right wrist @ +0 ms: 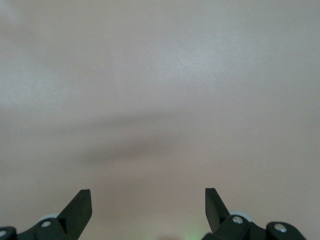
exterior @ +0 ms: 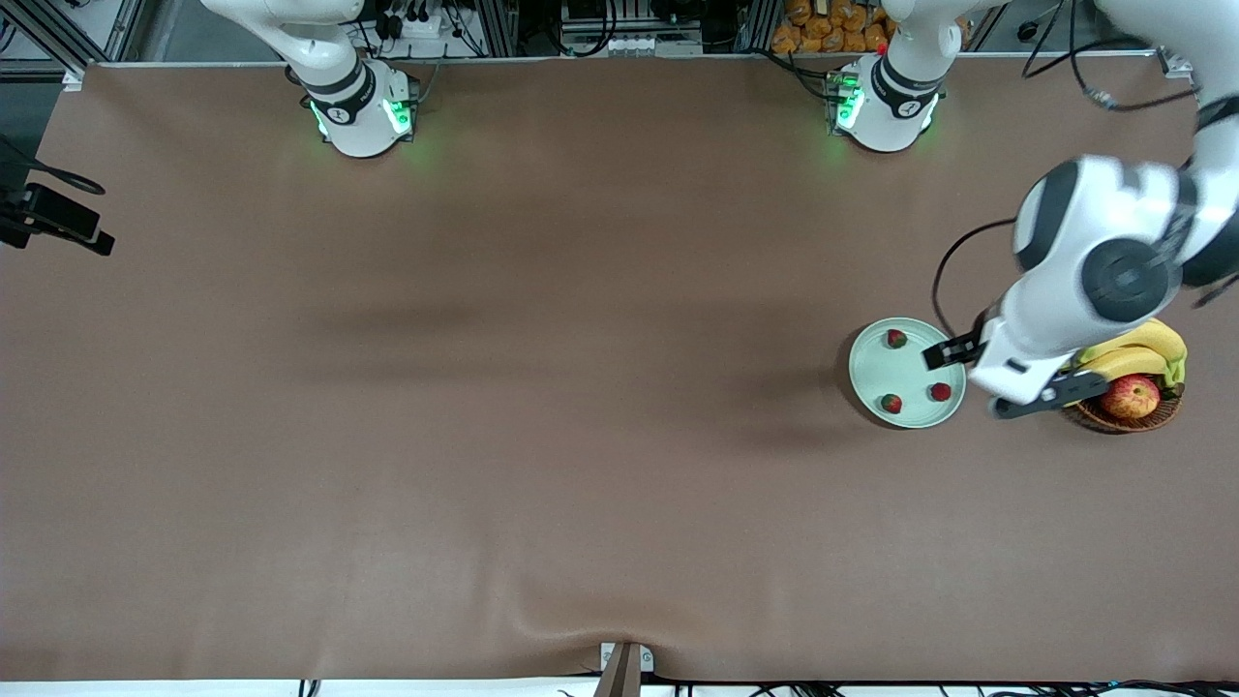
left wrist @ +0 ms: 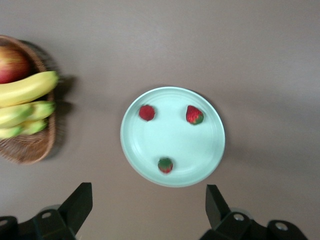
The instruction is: Collect all strawberries into plate
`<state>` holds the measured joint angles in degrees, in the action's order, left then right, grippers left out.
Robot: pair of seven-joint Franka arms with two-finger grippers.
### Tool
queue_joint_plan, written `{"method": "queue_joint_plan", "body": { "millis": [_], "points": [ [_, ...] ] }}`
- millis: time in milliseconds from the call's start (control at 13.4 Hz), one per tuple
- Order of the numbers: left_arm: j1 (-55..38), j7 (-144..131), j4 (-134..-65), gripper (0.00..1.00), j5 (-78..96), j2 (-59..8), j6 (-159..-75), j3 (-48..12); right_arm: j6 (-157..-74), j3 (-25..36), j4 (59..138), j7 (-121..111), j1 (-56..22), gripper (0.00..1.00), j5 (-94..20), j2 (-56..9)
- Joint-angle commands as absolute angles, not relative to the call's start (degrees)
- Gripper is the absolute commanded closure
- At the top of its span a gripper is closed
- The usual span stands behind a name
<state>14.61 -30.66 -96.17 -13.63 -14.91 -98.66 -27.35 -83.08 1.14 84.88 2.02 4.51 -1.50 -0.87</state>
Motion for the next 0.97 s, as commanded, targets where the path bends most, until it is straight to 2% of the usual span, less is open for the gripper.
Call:
{"method": "queue_joint_plan", "body": {
  "millis": [0, 74, 447, 521, 670, 893],
  "points": [
    [14.94, -30.23, -85.2, 0.0, -10.47, -15.65, -89.06, -29.08, -83.93, 0.09, 83.85, 4.91, 5.54, 0.0, -1.41, -1.23],
    [15.03, -30.23, -83.43, 0.0, -9.76, -14.51, -88.08, -29.35, -84.11, 0.09, 83.85, 5.62, 5.36, 0.0, -1.41, -1.23],
    [15.21, -24.29, -83.06, 0.0, -5.28, -8.63, -88.24, -28.39, -84.11, 0.09, 83.85, 5.98, 5.36, 0.0, -1.32, -1.23],
    [13.46, -21.65, -83.4, 0.0, -4.4, -7.4, -88.5, -25.0, -84.2, 0.09, 83.85, 5.98, 5.36, 0.0, -1.23, -1.23],
    [6.63, -16.46, -84.54, 0.0, -0.55, -5.03, -87.89, -14.55, -84.2, 0.09, 83.85, 5.98, 5.36, 0.0, -1.23, -1.23],
    [2.21, -13.45, -88.59, 0.0, 0.52, -1.85, -87.54, -8.27, -85.08, 0.09, 83.85, 5.98, 5.36, 0.0, -1.32, -1.32]
  ]
}}
